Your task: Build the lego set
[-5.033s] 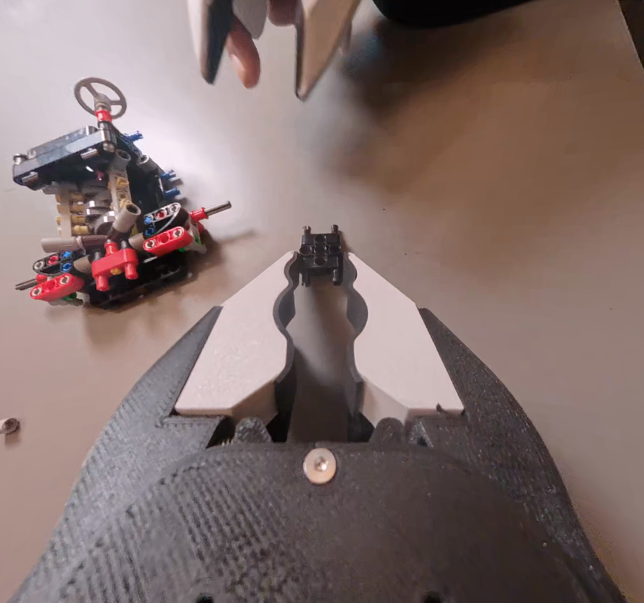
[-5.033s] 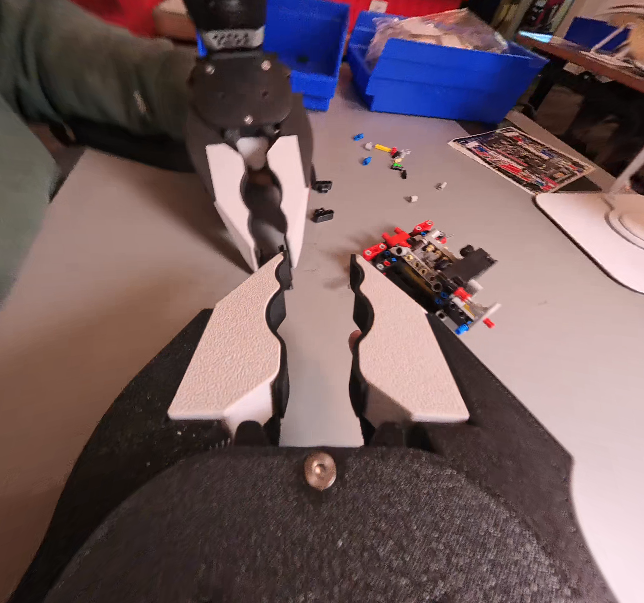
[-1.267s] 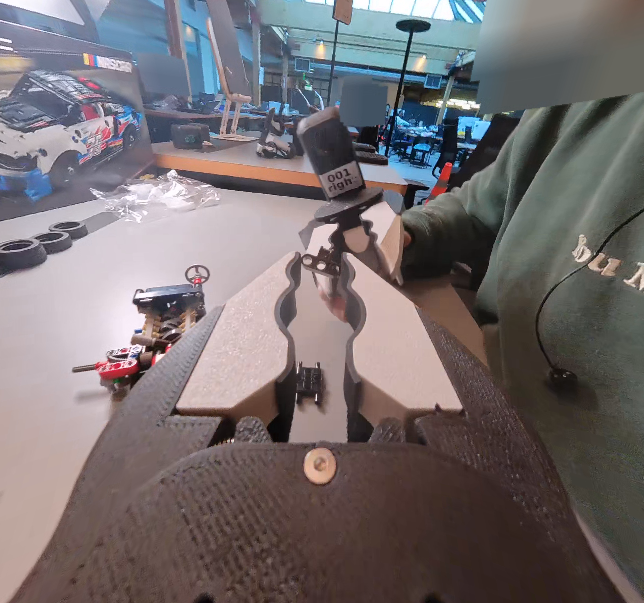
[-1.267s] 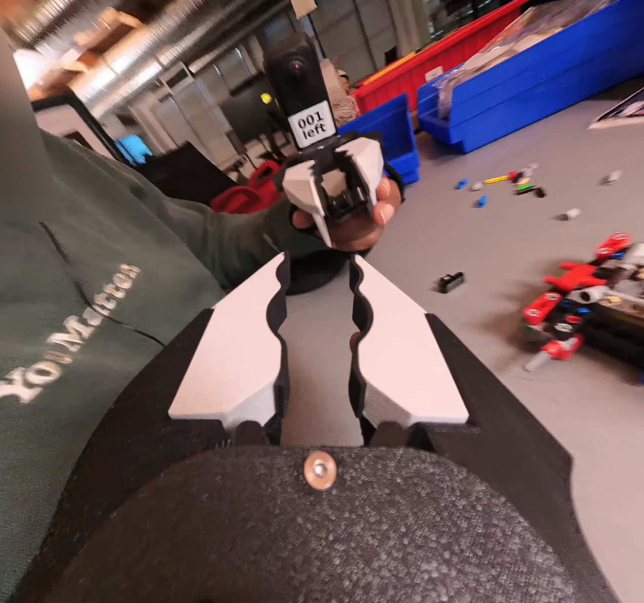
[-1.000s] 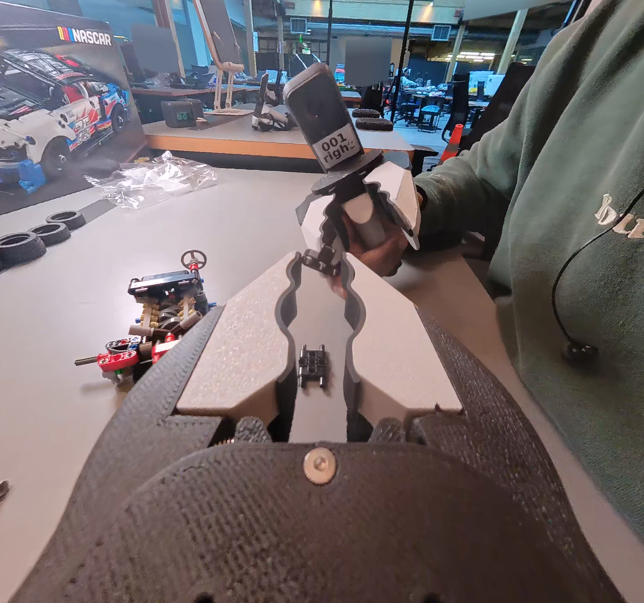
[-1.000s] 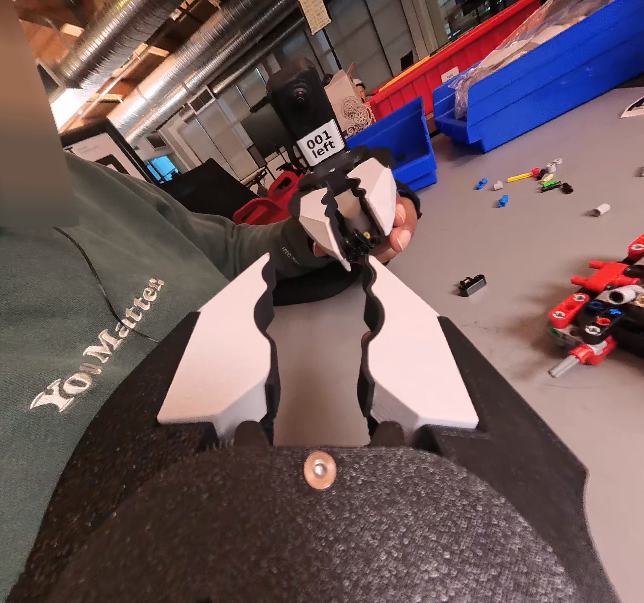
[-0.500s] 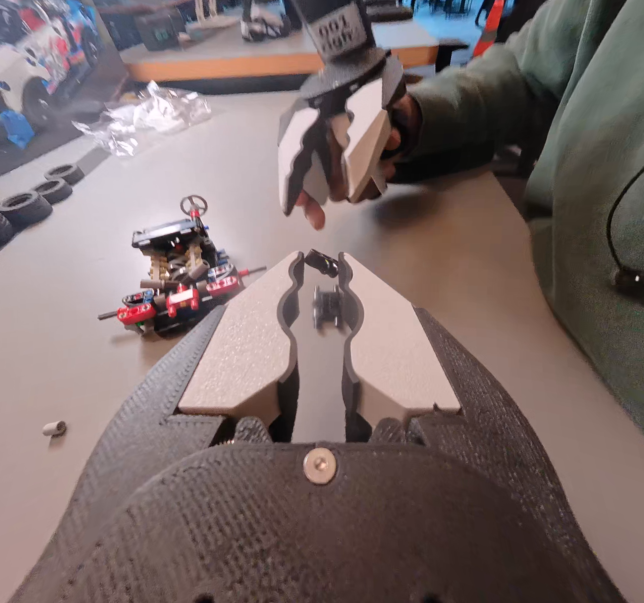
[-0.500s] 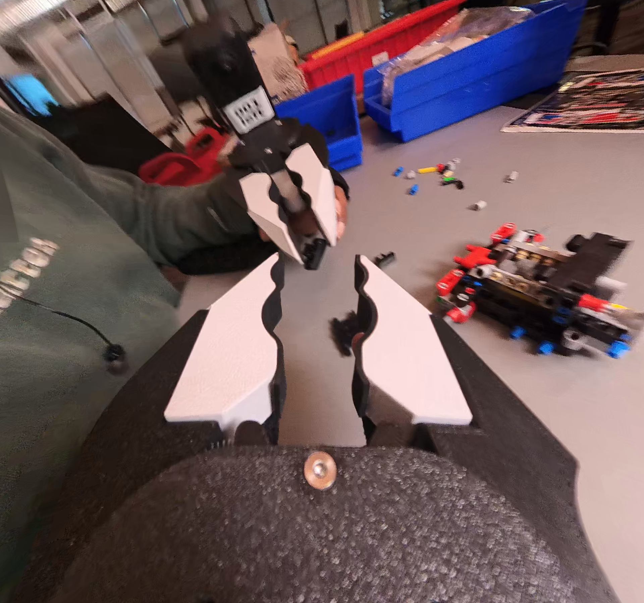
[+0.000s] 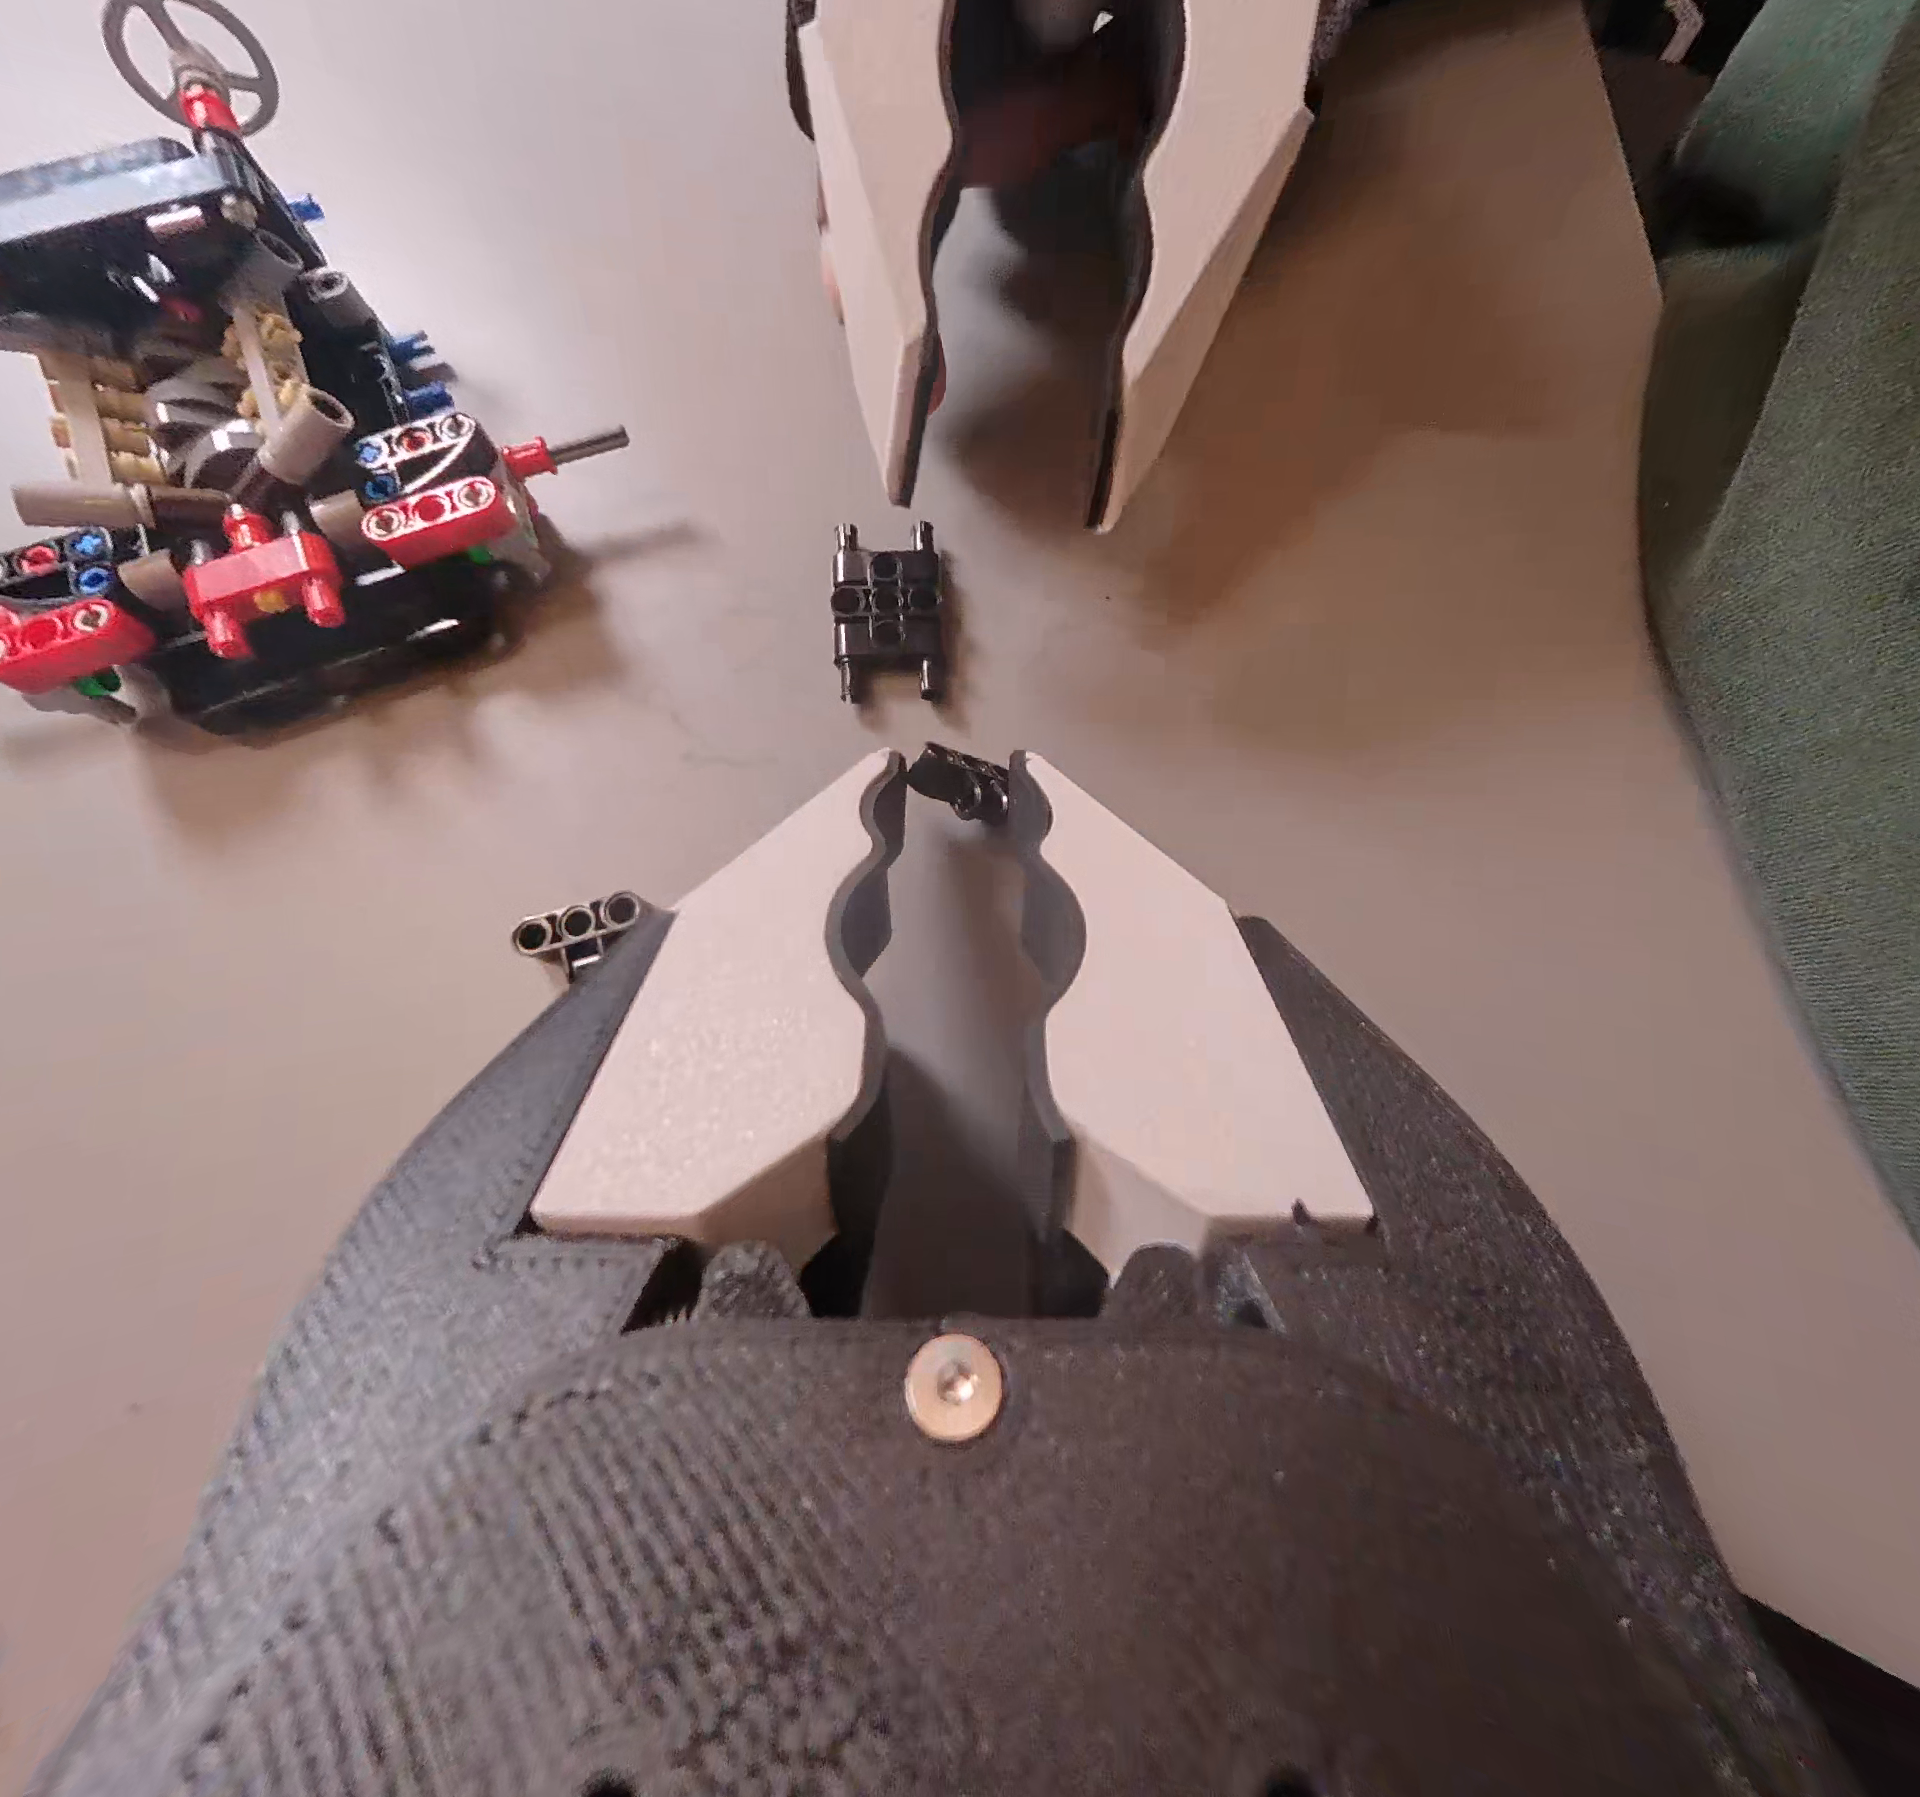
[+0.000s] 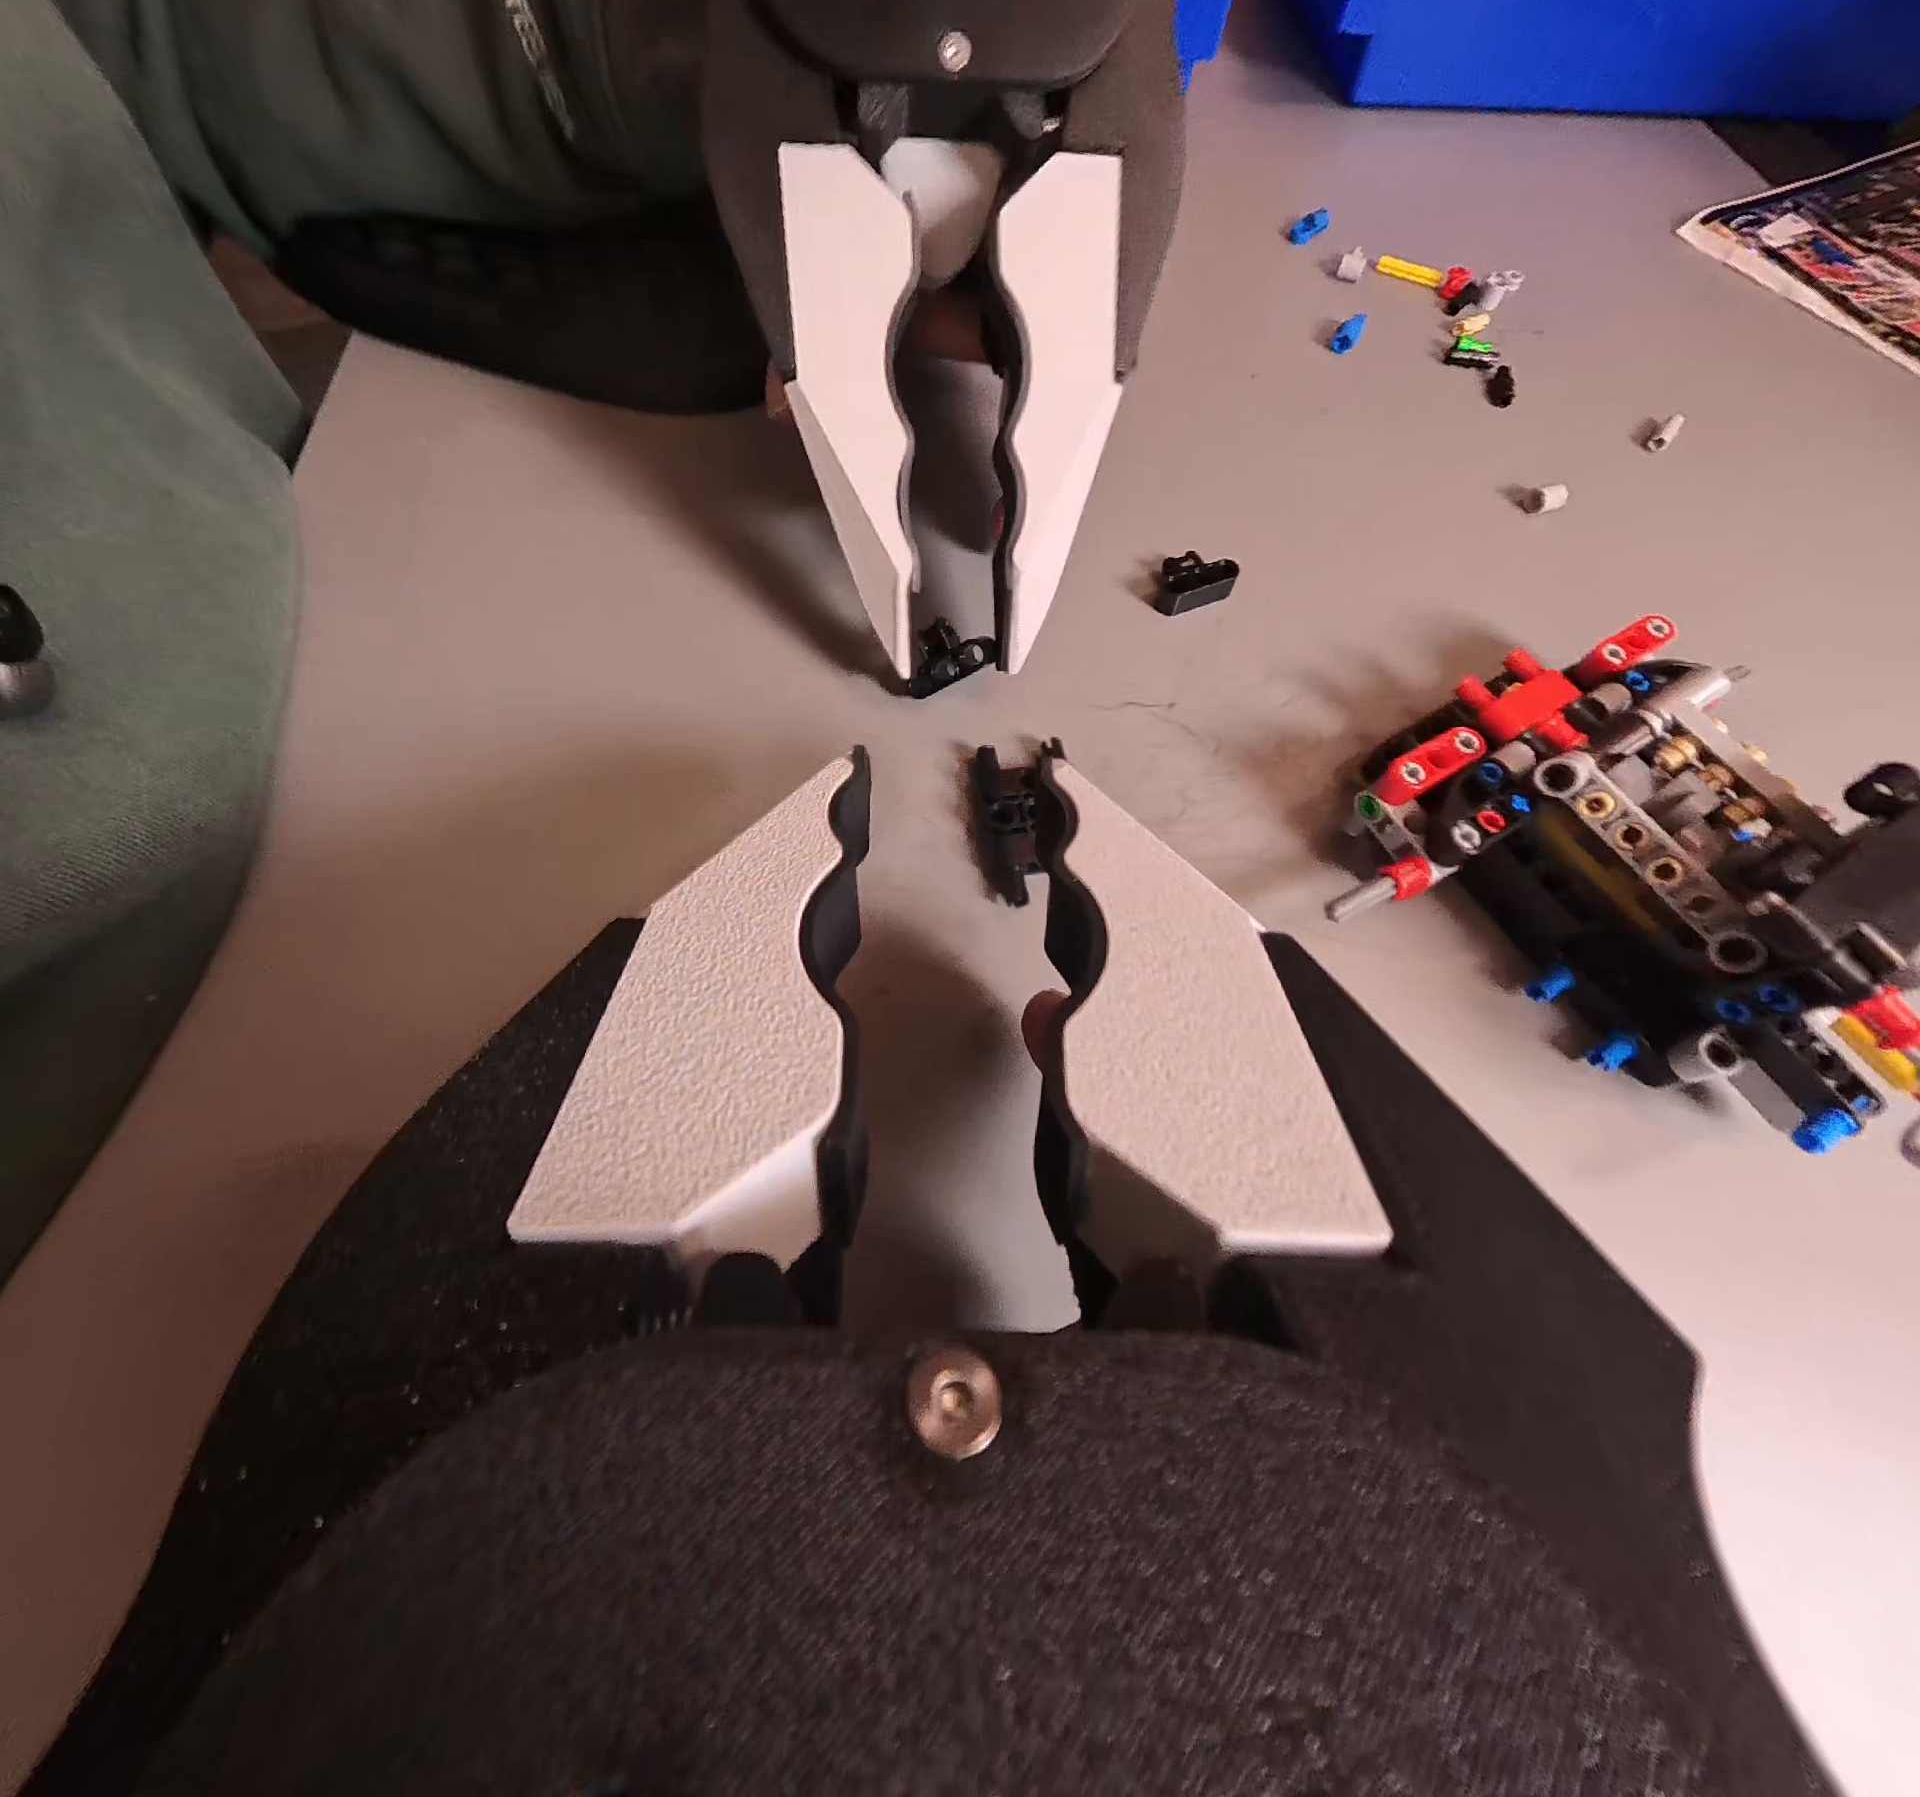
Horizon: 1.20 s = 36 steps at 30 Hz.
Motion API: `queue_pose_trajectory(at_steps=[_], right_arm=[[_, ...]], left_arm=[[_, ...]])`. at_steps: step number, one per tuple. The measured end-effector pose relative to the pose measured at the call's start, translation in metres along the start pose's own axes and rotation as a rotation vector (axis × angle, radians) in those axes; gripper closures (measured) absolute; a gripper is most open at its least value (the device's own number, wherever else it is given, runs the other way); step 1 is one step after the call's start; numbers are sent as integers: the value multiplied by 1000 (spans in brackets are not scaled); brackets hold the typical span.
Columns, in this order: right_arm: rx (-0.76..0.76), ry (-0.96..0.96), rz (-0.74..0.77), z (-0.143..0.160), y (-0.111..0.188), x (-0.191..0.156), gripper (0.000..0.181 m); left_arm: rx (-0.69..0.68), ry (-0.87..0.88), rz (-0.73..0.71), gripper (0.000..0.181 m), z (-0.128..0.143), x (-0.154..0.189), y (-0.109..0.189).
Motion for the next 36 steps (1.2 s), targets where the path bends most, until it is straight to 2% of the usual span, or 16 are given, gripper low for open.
queue_pose_trajectory(at_steps=[5, 11, 16, 19, 26, 30, 36], right_arm=[[-59, 117, 15, 1, -13, -4, 153], [-116, 224, 28, 5, -21, -6, 157], [-140, 265, 55, 3, -18, -2, 159], [-160, 259, 70, 6, -9, 9, 159], [-249, 211, 11, 18, 0, 24, 147], [-316, 228, -35, 21, -2, 25, 145], [-375, 232, -94, 20, -9, 24, 145]], left_arm=[[-29, 149, 36, 163, -3, -5, -6], [-36, 188, 26, 155, -5, -10, -12], [-13, 128, 30, 140, -7, -6, -5], [3, 36, 37, 139, -4, 1, -3], [-27, -39, 36, 144, -1, 2, -13], [-30, -47, 21, 153, -1, 1, -13], [-16, -45, 68, 154, -1, 11, -10]])
Point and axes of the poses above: each gripper's, where its closed fingertips meet, y back along the fingers, z out of its underside, x = y × z across the jaws, the point moved 2 cm from there along y, back along the fingers, and after that the axes turned 11 degrees about -y, right-handed, at the moved point
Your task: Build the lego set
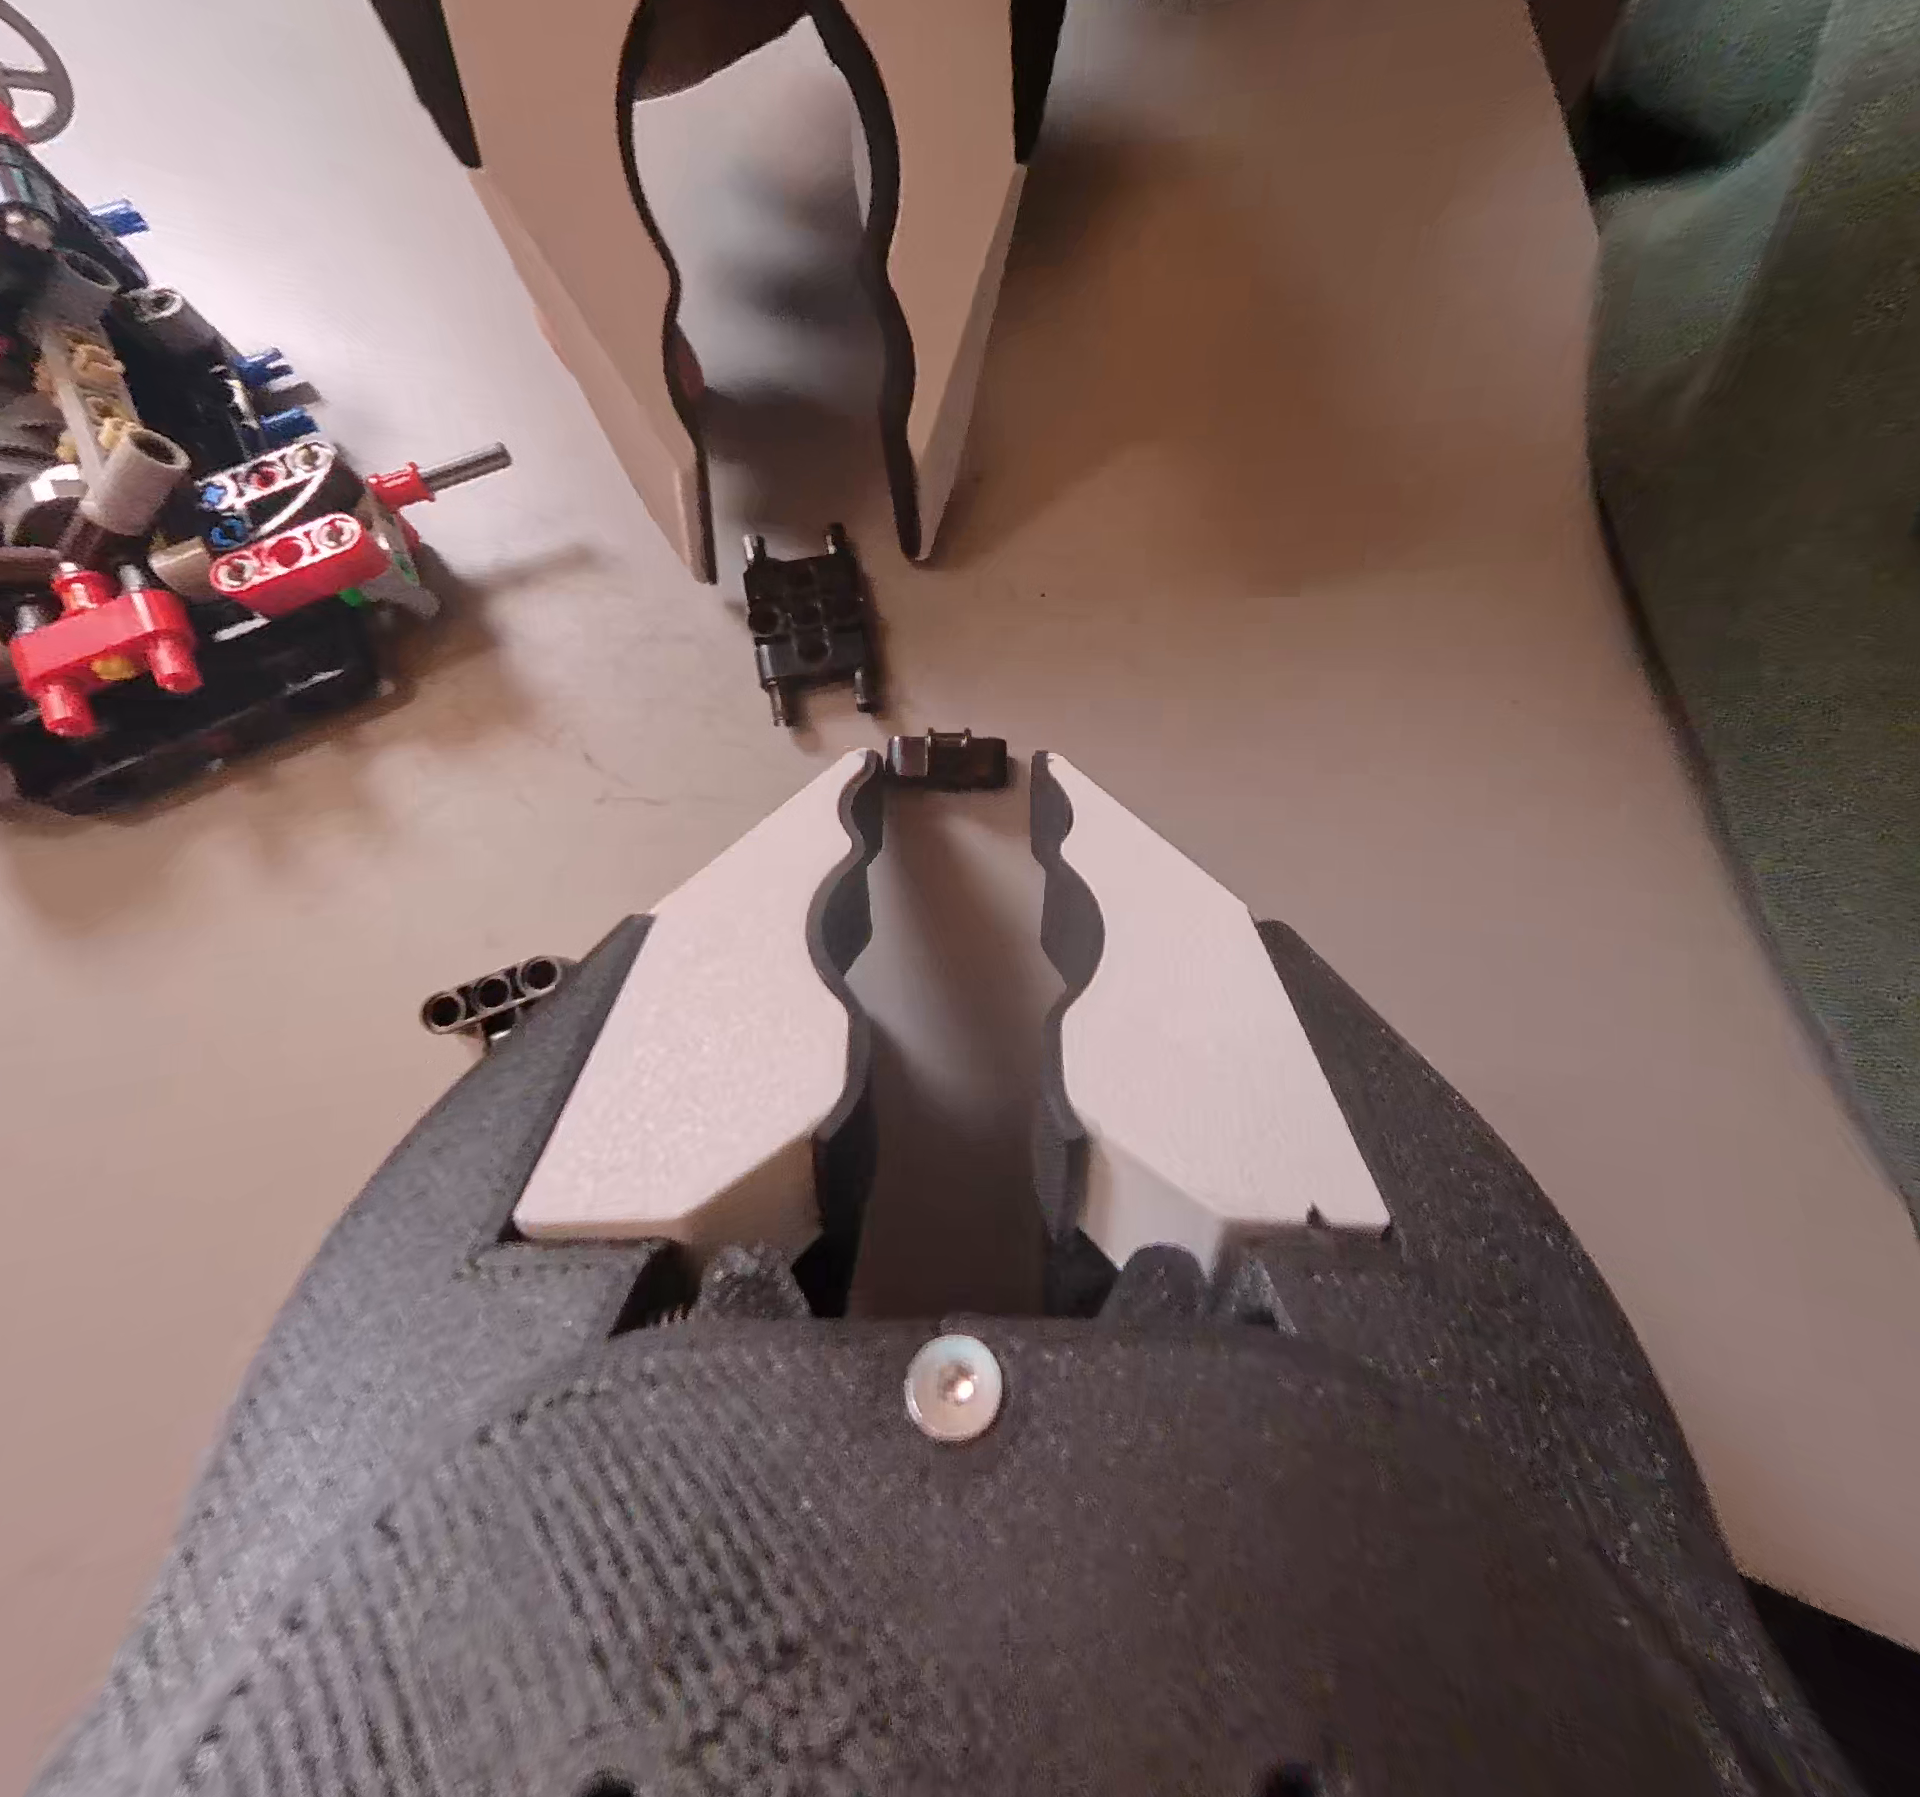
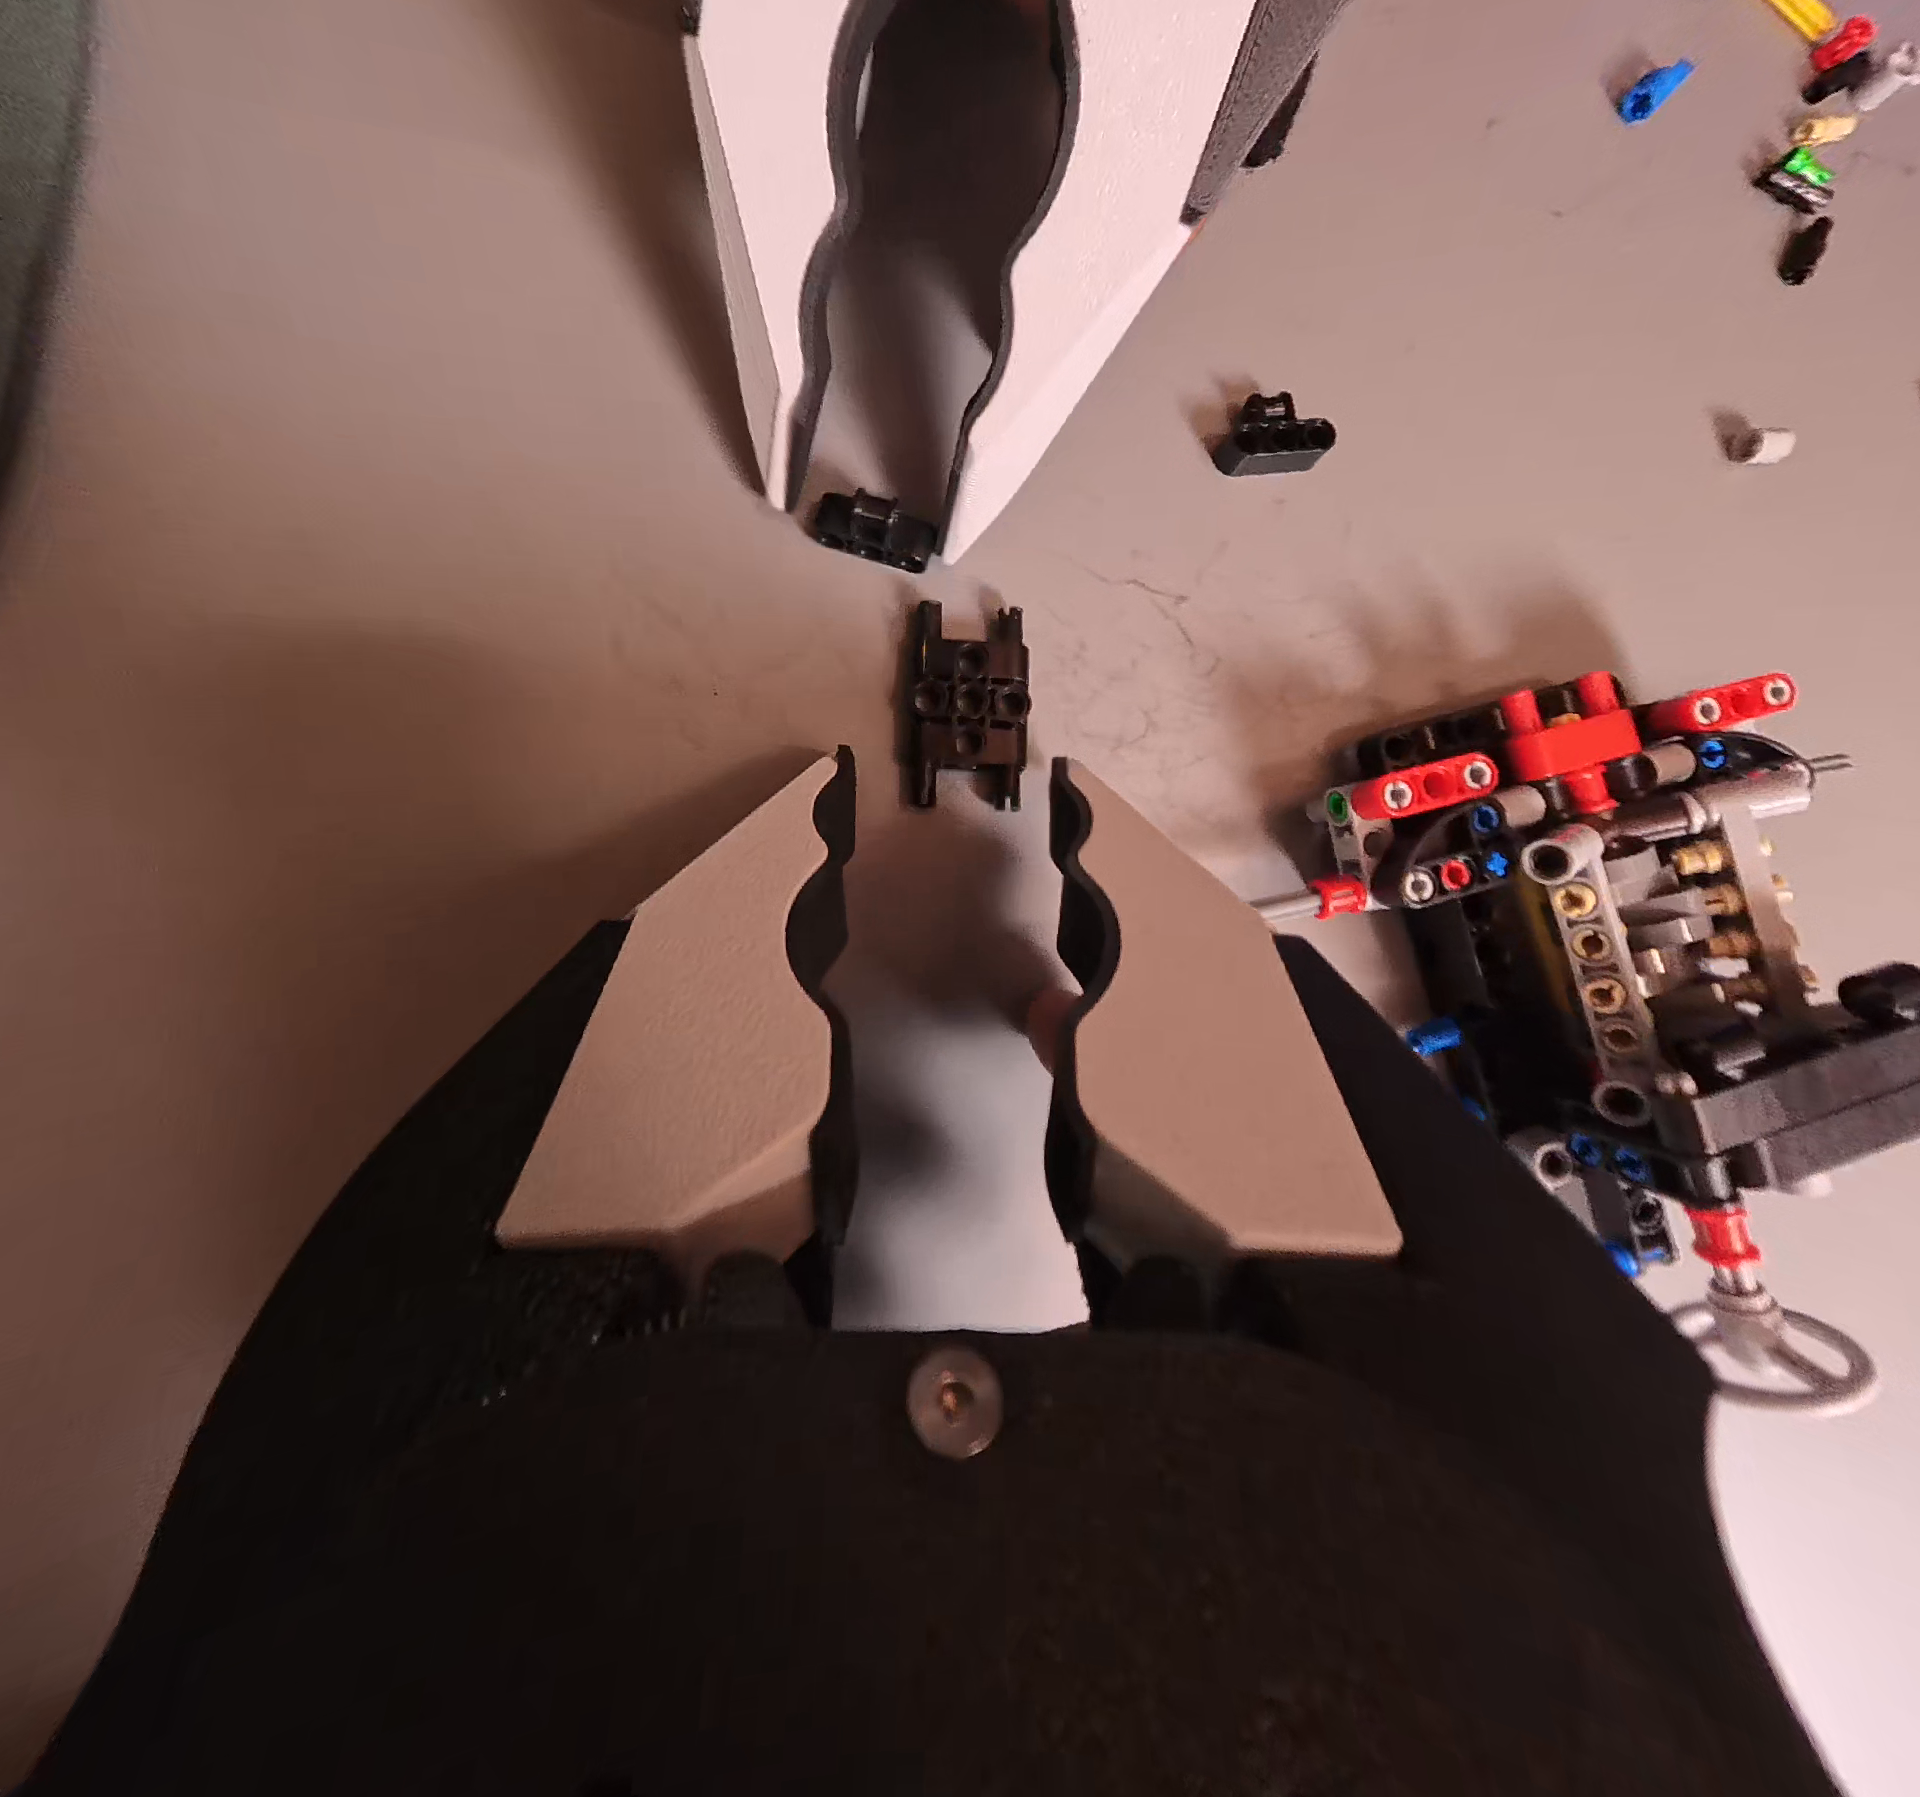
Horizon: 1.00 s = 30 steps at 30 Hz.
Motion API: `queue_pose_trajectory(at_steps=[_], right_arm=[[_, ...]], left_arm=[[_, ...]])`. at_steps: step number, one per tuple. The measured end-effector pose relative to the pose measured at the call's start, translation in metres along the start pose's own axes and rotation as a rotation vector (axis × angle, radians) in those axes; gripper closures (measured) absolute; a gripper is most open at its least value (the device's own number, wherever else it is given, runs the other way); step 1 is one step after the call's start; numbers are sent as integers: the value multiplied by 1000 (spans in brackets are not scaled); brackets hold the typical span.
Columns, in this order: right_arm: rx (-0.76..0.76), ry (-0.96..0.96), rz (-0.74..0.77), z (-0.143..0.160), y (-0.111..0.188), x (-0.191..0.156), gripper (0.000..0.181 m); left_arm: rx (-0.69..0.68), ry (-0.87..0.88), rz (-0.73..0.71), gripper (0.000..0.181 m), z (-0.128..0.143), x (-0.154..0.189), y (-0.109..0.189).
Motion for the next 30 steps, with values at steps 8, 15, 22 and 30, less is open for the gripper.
queue_pose_trajectory(at_steps=[8, 15, 22, 30], right_arm=[[0, -13, 0, -2, -2, -1, 154], [1, -13, 18, -3, -3, -3, 159], [7, -23, 36, -3, -3, -2, 160], [4, -26, 29, -1, -1, -1, 160]], left_arm=[[-4, -9, -49, 151, 2, -5, 0], [-8, -26, -81, 159, -1, -6, -3], [-10, -10, -140, 159, 1, -16, -2], [-6, -7, -159, 159, 3, -20, -1]])
Point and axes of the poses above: each gripper's, where its closed fingertips meet, y back along the fingers, z out of its underside, x = y × z across the jaws, the point moved 2 cm from there along y, back along the fingers, and after that the axes turned 11 degrees about -y, right-handed, at the moved point
